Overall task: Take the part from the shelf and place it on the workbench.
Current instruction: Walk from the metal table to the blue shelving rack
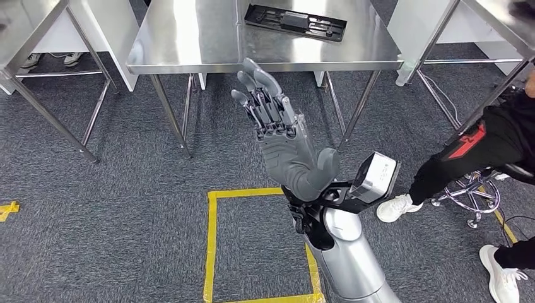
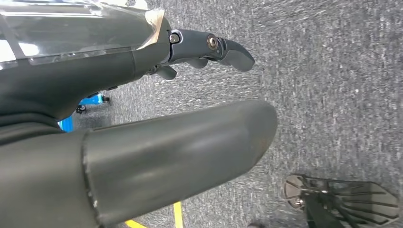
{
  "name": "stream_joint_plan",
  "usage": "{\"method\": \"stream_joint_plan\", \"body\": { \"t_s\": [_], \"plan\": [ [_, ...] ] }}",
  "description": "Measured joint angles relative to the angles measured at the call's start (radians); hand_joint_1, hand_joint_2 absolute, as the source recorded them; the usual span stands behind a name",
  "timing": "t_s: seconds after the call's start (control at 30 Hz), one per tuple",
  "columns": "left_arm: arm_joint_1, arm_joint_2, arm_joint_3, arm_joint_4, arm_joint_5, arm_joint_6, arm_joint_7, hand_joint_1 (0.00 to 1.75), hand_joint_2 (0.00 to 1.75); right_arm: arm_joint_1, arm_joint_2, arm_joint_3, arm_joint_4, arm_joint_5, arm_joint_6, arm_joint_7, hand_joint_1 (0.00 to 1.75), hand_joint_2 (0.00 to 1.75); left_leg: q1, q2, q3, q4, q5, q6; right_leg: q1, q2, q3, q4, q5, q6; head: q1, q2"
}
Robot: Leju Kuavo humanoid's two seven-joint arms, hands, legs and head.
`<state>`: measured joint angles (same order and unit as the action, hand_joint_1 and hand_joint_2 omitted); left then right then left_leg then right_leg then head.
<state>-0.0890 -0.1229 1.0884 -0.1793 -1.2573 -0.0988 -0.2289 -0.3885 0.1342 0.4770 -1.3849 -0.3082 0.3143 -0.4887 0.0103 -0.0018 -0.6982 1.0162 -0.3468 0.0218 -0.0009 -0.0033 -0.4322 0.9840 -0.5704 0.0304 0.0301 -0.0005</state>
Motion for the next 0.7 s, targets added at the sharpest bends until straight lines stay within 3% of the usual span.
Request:
{"method": "stream_joint_plan", "body": {
  "t_s": [0.07, 0.1, 0.13, 0.17, 0.23, 0.27, 0.3, 0.33, 0.4, 0.47, 0.5, 0.53, 0.6, 0.63, 0.7],
  "plan": [
    [0.001, 0.001, 0.000, 0.000, 0.000, 0.000, 0.000, 0.00, 0.00, 0.000, 0.001, 0.000, 0.000, 0.000, 0.000, 0.000, 0.00, 0.00, 0.004, 0.000, -0.002, -0.013, 0.021, -0.014, 0.001, 0.001, -0.010, -0.012, 0.015, -0.012, 0.001, 0.000],
    [0.002, 0.001, 0.000, 0.000, 0.000, 0.000, 0.000, 0.00, 0.00, 0.000, 0.002, 0.000, 0.000, 0.000, 0.000, 0.000, 0.00, 0.00, 0.006, 0.000, -0.006, -0.010, 0.011, -0.020, -0.002, 0.000, -0.020, -0.013, 0.028, -0.020, 0.001, 0.000],
    [0.003, 0.002, 0.000, 0.000, 0.000, 0.000, 0.000, 0.00, 0.00, 0.000, 0.003, 0.000, 0.001, 0.000, 0.000, 0.000, 0.00, 0.00, 0.007, -0.001, -0.014, 0.007, -0.021, -0.024, -0.005, -0.002, -0.031, -0.016, 0.043, -0.030, 0.000, 0.000],
    [0.005, 0.002, 0.000, 0.000, 0.000, 0.000, 0.000, 0.00, 0.00, 0.000, 0.005, 0.000, 0.001, 0.000, 0.000, 0.000, 0.00, 0.00, 0.009, -0.001, -0.024, 0.047, -0.074, -0.028, -0.009, -0.003, -0.045, -0.017, 0.058, -0.037, 0.000, 0.000],
    [0.006, 0.002, 0.000, 0.000, 0.000, 0.000, 0.001, 0.00, 0.00, 0.001, 0.006, 0.000, 0.001, 0.000, 0.000, 0.000, 0.00, 0.00, 0.011, -0.001, -0.045, 0.175, -0.183, -0.035, -0.005, -0.005, -0.073, -0.016, 0.086, -0.046, -0.001, 0.000],
    [0.006, 0.003, 0.000, 0.000, 0.000, 0.000, 0.001, 0.00, 0.00, 0.001, 0.007, 0.000, 0.001, 0.001, 0.000, 0.000, 0.00, 0.00, 0.011, -0.001, -0.050, 0.238, -0.204, -0.038, -0.004, -0.006, -0.089, -0.014, 0.100, -0.046, -0.001, 0.000],
    [0.006, 0.004, 0.000, 0.000, 0.000, 0.001, 0.001, 0.00, 0.00, 0.001, 0.007, 0.000, 0.001, 0.001, 0.000, 0.000, 0.00, 0.00, 0.012, -0.001, -0.046, 0.280, -0.199, -0.041, -0.003, -0.006, -0.106, -0.012, 0.114, -0.044, -0.001, 0.000],
    [0.006, 0.004, 0.000, 0.000, 0.000, 0.001, 0.001, 0.00, 0.00, 0.002, 0.007, 0.000, 0.001, 0.001, 0.000, 0.000, 0.00, 0.00, 0.013, -0.001, -0.027, 0.290, -0.174, -0.042, -0.003, -0.007, -0.126, -0.007, 0.126, -0.041, -0.001, 0.000],
    [0.005, 0.004, 0.000, 0.000, 0.000, 0.001, 0.001, 0.00, 0.00, 0.002, 0.007, 0.000, 0.001, 0.002, 0.000, 0.000, 0.00, 0.00, 0.016, -0.001, 0.065, 0.206, -0.136, -0.043, -0.003, -0.006, -0.162, 0.006, 0.146, -0.033, -0.001, 0.000],
    [0.002, 0.005, 0.000, 0.000, 0.000, 0.001, 0.000, 0.00, 0.00, 0.000, 0.008, -0.001, 0.000, 0.002, 0.000, 0.000, 0.00, 0.00, 0.015, -0.004, 0.176, 0.062, -0.162, -0.038, 0.001, -0.006, -0.186, 0.020, 0.161, -0.021, -0.001, 0.000],
    [0.000, 0.005, 0.000, 0.001, 0.000, 0.001, 0.000, 0.00, 0.00, -0.001, 0.009, -0.001, 0.000, 0.002, 0.000, 0.000, 0.00, 0.00, 0.011, -0.005, 0.206, 0.014, -0.182, -0.032, 0.002, -0.008, -0.193, 0.024, 0.169, -0.014, 0.000, 0.000],
    [0.000, 0.005, 0.000, 0.001, 0.000, 0.001, 0.000, 0.00, 0.00, 0.000, 0.009, -0.001, 0.000, 0.002, 0.000, 0.000, 0.00, 0.00, 0.005, -0.006, 0.216, -0.010, -0.188, -0.023, 0.001, -0.008, -0.197, 0.024, 0.178, -0.006, 0.001, 0.000],
    [0.002, 0.005, 0.000, 0.001, 0.000, 0.001, 0.000, 0.00, 0.00, 0.003, 0.008, -0.001, 0.000, 0.002, 0.000, 0.000, 0.00, 0.00, 0.001, -0.002, 0.196, -0.016, -0.171, -0.002, -0.001, -0.008, -0.208, 0.028, 0.184, 0.006, 0.002, 0.000],
    [0.002, 0.006, 0.000, 0.001, 0.000, 0.001, 0.000, 0.00, 0.00, 0.006, 0.006, 0.000, 0.001, 0.002, 0.000, -0.001, 0.00, 0.00, 0.001, 0.001, 0.184, -0.018, -0.158, 0.008, -0.001, -0.007, -0.219, 0.044, 0.165, 0.006, 0.003, 0.000],
    [0.003, 0.009, 0.000, 0.001, 0.001, 0.002, 0.000, 0.00, 0.00, 0.010, 0.002, 0.000, 0.001, 0.003, 0.002, -0.002, 0.00, 0.00, 0.001, 0.006, 0.153, -0.020, -0.128, 0.021, -0.003, -0.004, -0.252, 0.132, 0.077, -0.004, 0.005, 0.000]
  ]
}}
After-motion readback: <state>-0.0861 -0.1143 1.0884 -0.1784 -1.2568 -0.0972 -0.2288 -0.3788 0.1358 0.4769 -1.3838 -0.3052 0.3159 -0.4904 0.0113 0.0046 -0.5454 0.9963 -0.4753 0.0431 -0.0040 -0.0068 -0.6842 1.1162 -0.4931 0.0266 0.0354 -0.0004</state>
